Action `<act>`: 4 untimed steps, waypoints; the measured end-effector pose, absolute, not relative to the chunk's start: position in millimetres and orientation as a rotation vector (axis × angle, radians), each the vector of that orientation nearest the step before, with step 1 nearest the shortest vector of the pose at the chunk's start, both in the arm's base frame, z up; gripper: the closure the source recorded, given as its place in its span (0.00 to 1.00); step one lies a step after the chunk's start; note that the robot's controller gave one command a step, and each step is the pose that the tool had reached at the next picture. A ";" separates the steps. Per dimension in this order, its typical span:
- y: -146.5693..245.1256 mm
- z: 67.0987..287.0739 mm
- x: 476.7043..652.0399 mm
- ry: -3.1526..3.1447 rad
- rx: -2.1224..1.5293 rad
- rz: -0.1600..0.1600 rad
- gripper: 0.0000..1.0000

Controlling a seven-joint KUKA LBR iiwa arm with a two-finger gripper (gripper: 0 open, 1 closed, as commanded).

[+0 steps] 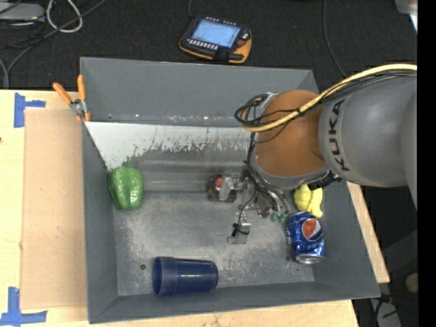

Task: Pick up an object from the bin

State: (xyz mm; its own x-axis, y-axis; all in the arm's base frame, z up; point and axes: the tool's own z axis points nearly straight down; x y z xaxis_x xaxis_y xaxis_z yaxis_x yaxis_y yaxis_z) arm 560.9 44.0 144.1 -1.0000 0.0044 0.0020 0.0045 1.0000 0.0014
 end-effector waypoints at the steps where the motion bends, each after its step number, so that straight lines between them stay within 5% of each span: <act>1: 44.0 144.1 560.9 -3.140 -0.007 -0.002 0.00; 2: -50.8 109.7 496.9 -3.132 -0.050 -0.003 0.00; 3: -62.2 66.9 536.4 -3.147 -0.033 -0.008 0.00; 4: -73.4 74.8 545.7 -3.134 0.019 -0.015 0.00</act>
Offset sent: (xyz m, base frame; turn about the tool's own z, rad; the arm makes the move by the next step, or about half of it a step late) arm -0.0619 -0.0935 -0.0326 0.0249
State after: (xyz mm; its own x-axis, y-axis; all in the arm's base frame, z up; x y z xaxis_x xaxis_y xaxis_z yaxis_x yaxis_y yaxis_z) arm 545.7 -73.4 74.8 -0.9999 -0.0125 0.0078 -0.0124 0.9999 0.0094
